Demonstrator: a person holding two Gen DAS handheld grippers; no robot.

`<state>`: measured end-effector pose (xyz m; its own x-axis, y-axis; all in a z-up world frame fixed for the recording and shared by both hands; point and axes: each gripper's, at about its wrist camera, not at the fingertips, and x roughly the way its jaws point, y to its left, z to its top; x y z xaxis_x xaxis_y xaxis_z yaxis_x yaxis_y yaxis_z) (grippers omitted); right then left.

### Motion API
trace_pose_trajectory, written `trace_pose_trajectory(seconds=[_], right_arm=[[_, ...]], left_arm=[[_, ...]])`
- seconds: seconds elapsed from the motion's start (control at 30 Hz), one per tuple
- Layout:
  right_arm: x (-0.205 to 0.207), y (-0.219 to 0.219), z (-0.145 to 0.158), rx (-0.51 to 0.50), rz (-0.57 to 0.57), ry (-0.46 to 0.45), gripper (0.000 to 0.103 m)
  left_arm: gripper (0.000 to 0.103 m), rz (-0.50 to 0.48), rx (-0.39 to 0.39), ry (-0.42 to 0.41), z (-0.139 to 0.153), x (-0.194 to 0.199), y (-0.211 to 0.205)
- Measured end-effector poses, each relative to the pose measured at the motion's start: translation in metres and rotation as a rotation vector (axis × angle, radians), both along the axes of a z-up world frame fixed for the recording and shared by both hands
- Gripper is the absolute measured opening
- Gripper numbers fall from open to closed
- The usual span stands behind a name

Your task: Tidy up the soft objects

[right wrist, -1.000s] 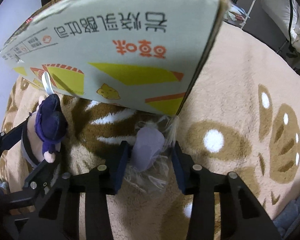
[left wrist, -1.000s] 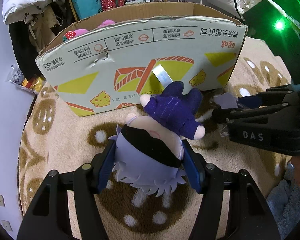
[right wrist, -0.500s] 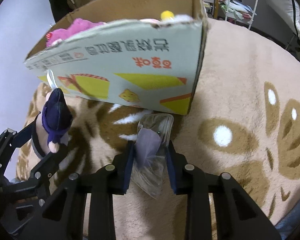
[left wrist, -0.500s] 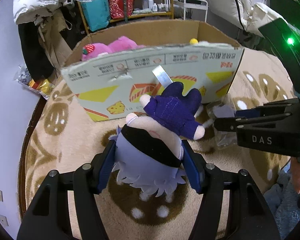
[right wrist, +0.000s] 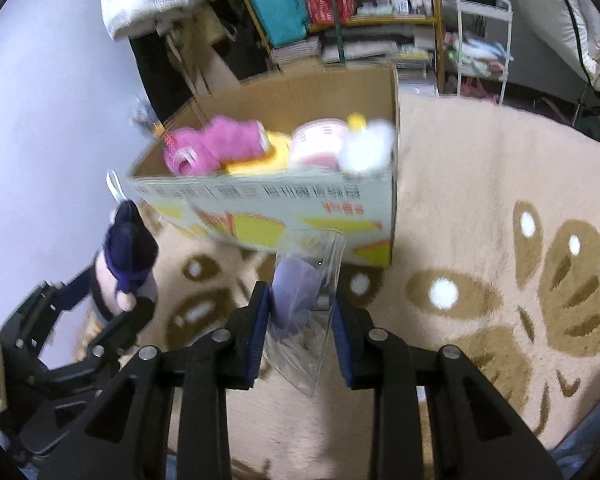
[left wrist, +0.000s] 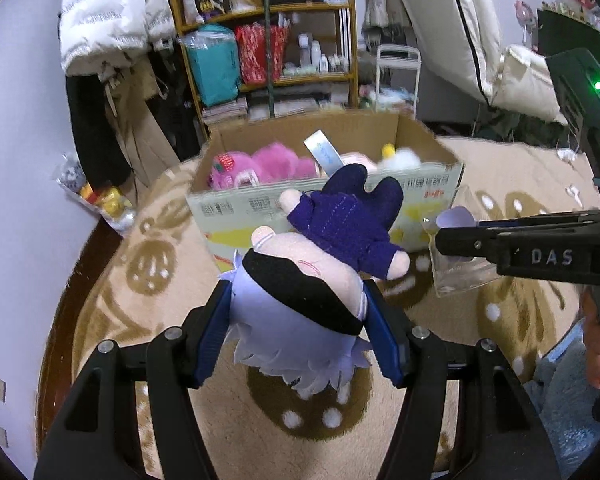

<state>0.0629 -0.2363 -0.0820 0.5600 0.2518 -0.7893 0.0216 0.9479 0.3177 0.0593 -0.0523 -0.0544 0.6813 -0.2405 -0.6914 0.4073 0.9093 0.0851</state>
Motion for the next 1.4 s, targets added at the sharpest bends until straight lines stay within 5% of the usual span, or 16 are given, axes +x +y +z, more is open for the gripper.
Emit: trace_pose_trajectory(seconds=[0.27,0.33,0.47,0.5,1.2,1.4], right_arm=[[-0.014,-0.019,0.051,0.029,-0.031,-0.193,0.031],[-0.012,-0.021,0.062,0.042,-0.042,-0.234,0.02],[-0.006,-0.027,0.078,0.045,-0.062,-0.295,0.014],[0.0,-0.027,0.079,0.042,-0.054,-0.297,0.0],[0.031,-0.039,0.055,0.071,-0.06,-0.215,0.001],[0.033,-0.037,0.05,0.062,-0.052,-0.197,0.001]], left_arm=[[0.063,0.025,-0.055,-0.145,0.036,-0.01,0.007],[0.063,0.026,-0.061,-0.173,0.042,-0.009,0.008],[0.063,0.026,-0.077,-0.211,0.051,-0.002,0.005],[0.063,0.028,-0.075,-0.216,0.052,0.003,0.004],[0.067,0.113,-0.08,-0.159,0.048,0.088,-0.015],[0.084,0.134,-0.092,-0.167,0.039,0.087,-0.003]])
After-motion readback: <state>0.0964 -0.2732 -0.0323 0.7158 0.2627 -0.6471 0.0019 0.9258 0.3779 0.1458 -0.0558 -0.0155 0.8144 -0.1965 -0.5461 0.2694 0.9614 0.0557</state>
